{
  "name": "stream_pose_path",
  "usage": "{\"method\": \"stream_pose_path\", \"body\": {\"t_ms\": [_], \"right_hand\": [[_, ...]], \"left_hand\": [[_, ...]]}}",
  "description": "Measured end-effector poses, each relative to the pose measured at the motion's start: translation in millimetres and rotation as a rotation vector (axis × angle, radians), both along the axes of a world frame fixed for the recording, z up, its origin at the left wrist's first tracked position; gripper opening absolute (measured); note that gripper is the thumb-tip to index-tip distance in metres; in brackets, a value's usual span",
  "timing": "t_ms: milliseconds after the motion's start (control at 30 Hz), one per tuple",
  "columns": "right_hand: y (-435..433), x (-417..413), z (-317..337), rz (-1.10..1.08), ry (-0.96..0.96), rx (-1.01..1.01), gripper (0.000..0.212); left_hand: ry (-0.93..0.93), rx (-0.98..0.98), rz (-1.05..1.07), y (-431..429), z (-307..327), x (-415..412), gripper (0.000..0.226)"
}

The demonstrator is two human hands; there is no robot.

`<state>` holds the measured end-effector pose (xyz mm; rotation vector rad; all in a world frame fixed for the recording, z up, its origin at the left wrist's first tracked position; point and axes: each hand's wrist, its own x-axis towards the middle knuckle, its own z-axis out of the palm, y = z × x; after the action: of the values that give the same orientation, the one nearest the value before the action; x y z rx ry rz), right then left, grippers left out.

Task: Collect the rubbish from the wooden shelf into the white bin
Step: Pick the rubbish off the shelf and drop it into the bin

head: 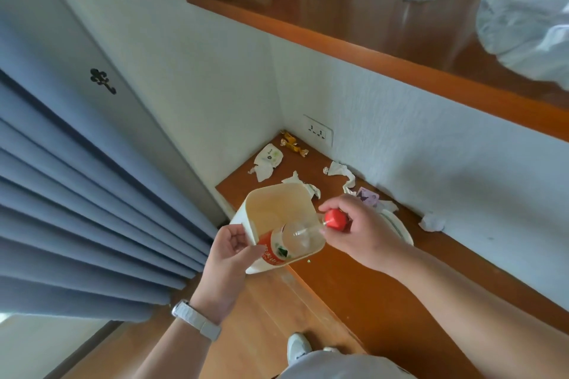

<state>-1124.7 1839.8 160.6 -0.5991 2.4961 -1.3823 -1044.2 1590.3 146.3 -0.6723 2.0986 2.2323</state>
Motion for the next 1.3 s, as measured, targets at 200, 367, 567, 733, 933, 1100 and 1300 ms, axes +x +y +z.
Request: {"method": "stream_pose_path", "body": {"t_ms": [200,367,567,733,933,1100,1300], "right_hand": [[16,-10,-13,0.048,0.025,0.038,0.029],[24,-9,-24,0.122,-0.031,0.01,0.041],[49,-11,-38,0.013,-0.116,-0.138,0.045],[79,-34,-89,-0.242,-0.101,0.121,0.036],[117,-54,-162,-0.365,-0.214,0.559,0.068],[112,-57,-182,-0.44,-0.302,0.661,0.079],[105,-60,-184,-0.514,-0.349,0.558,0.055]], "left_hand": [[-0.013,-0.016,0.027,10,-3,5,0.054],[-0.032,-0.034,0.023,23,-5,7,0.054],[-0.056,-0.062,0.045,21,-15,10,0.052],[-0.043,-0.018,0.058,16,-22,6,0.052],[-0.022,0.022,0.035,13,-23,-2,0.053],[-0.01,0.046,0.019,11,-24,-9,0.069],[-0.013,0.071,-0.001,8,-30,-19,0.069]]}}
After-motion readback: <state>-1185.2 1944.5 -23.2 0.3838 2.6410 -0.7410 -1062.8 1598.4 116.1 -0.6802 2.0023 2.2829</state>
